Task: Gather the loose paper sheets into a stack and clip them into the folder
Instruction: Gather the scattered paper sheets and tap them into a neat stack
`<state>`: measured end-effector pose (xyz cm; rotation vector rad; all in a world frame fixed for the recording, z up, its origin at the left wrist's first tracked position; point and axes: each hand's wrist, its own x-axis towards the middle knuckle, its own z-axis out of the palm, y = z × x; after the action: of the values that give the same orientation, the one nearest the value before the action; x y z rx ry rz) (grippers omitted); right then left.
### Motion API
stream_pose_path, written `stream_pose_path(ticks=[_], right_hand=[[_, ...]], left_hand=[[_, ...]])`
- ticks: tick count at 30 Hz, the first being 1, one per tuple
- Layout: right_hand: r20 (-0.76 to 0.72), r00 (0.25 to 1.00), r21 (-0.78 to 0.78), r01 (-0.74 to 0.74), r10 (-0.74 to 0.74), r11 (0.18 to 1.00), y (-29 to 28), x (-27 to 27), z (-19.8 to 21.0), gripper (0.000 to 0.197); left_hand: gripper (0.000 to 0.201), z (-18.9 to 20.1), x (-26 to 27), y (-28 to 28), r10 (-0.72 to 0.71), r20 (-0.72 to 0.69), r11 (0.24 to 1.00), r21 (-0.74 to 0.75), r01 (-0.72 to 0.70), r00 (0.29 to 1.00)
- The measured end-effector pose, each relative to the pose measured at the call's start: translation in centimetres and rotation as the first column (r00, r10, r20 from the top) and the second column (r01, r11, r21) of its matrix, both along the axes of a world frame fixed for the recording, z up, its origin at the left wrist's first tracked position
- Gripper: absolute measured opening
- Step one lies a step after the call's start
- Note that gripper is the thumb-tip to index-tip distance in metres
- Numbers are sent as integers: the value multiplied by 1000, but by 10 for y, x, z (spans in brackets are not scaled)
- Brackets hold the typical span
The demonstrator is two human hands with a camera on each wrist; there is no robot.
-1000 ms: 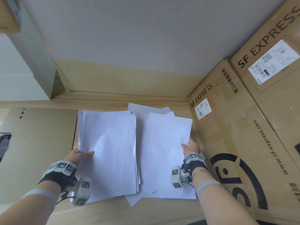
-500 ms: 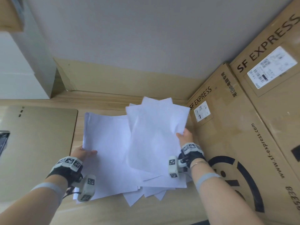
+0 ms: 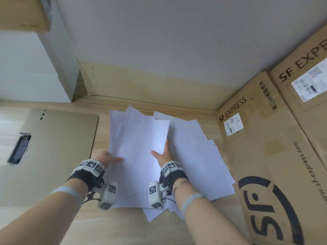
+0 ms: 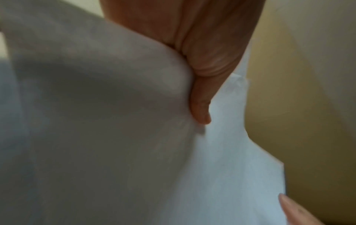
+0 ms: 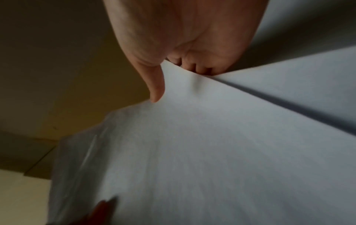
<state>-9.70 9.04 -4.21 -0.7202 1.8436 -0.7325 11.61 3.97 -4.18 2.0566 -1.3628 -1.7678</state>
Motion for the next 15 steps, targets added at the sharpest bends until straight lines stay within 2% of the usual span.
stream_pose_path(ticks=[2,4,5,7,8,11,15], right_hand=[[75,992,-75,104,-99,992,-2,-11,10,93],[127,977,-155,191,-172,969,-5,-22,27,95],[130,976,-214,201,-176,956,-8,-25,38,84],[95,980,-350,195,-172,916,-15,-29,66,40],[62,985,-399,174,-163,900,-18,-32,78,30],[66,988,-542,152,-138,827,-22,-36,115,26],[168,982,-609,170,-84,775,-16,-42,142,24]], left_hand=[[45,11,2,-5,20,-40,999,-37,-22,999],[26,28,1,-10,38,-186,994,-94,-56,982],[21,37,-1,-12,33,-272,987,-142,-74,962],[20,56,-7,-18,22,-394,958,-256,-132,919],[23,65,-12,-21,29,-432,938,-299,-174,901],[31,84,-21,-29,39,-508,883,-386,-268,861],[34,100,-27,-29,8,-601,855,-410,-318,799]])
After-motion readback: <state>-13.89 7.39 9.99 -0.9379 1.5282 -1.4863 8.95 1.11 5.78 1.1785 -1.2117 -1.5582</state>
